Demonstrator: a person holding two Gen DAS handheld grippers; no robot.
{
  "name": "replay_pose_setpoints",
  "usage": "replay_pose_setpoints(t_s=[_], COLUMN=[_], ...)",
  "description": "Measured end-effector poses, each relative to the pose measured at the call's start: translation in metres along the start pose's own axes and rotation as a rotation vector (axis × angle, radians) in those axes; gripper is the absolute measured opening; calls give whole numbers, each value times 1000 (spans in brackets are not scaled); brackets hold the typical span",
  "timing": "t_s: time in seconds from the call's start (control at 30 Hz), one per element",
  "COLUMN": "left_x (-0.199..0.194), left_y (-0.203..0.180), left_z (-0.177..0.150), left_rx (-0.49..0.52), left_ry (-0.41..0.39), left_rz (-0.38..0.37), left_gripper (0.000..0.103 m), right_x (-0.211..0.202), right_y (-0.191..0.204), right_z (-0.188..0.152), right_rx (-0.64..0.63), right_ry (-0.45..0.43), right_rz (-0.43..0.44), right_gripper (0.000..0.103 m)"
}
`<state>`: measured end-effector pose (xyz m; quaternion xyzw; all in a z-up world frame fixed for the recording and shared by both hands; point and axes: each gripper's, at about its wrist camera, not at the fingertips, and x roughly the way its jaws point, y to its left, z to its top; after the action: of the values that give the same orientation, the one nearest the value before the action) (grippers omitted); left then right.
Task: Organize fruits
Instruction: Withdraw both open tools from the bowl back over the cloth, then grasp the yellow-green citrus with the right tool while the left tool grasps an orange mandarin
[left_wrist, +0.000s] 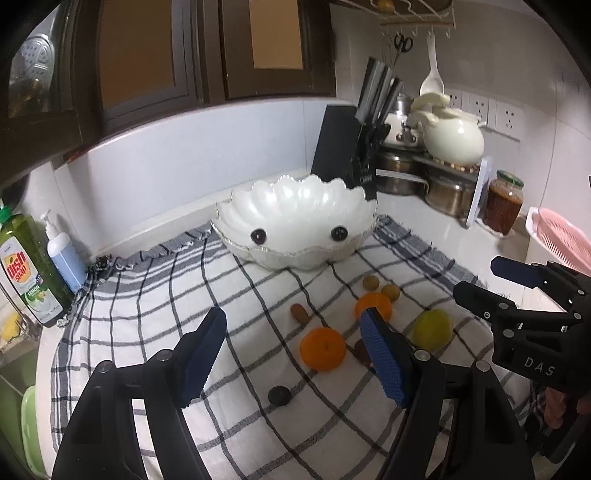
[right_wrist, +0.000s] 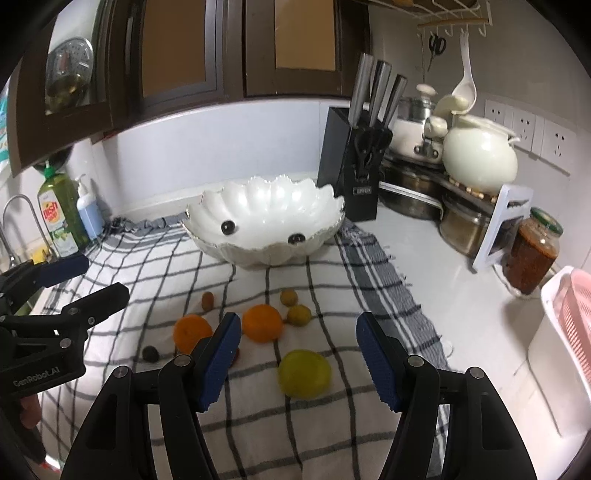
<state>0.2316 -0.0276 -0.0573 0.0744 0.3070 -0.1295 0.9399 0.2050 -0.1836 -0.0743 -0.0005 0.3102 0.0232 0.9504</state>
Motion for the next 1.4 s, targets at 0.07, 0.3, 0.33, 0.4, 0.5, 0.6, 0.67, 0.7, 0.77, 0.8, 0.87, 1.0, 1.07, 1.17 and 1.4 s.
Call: replay_pose_setpoints(t_s=[0.07,0.3,0.33,0.4,0.5,0.6,0.67,0.7,0.77,0.8,0.87,1.0,1.07,1.17,1.4], left_x=[6,27,31,37,49,58,65,68,75,78,82,90,94,100,110], left_y=[-1,-6,-7,-8,-11,-13,-15,-15,-16,-17,-17,-19,-19,-18,-17], left_z=[-4,-18,-21,-24,-29,-31,-33,-35,-36,-36,-36,-35,-35,-35,-36], left_rx=[3,11,13,18,21,17,15,13,7,5,3,10,10,-2,-22], left_ry=[16,67,72,85,108,128,140,148,163,169,178,190,197,210,240], left_rz=[-5,-27,-31,-30,-37,-45,-51,-52,-55,-58,-66,-74,-77,-83,-105], left_gripper=[72,68,68,67,65,65,64,62,62,62,61,60,60,58,50], right_x=[4,21,24,30,38,46,50,52,56,58,61,67,70,75,84], right_y=[0,-2,-3,-4,-4,-6,-8,-8,-9,-9,-10,-10,-9,-7,-8], right_z=[-4,-17,-19,-23,-29,-34,-36,-37,-38,-38,-38,-38,-38,-39,-40], right_rx=[2,-9,-4,3,7,18,21,23,23,25,29,34,35,27,24], right_ry=[13,56,65,83,106,134,150,154,164,167,172,181,187,198,215], right_rz=[2,-19,-18,-16,-14,-1,8,11,15,19,21,25,30,34,25], right_gripper=[66,66,66,66,66,66,66,66,65,65,65,64,63,61,51])
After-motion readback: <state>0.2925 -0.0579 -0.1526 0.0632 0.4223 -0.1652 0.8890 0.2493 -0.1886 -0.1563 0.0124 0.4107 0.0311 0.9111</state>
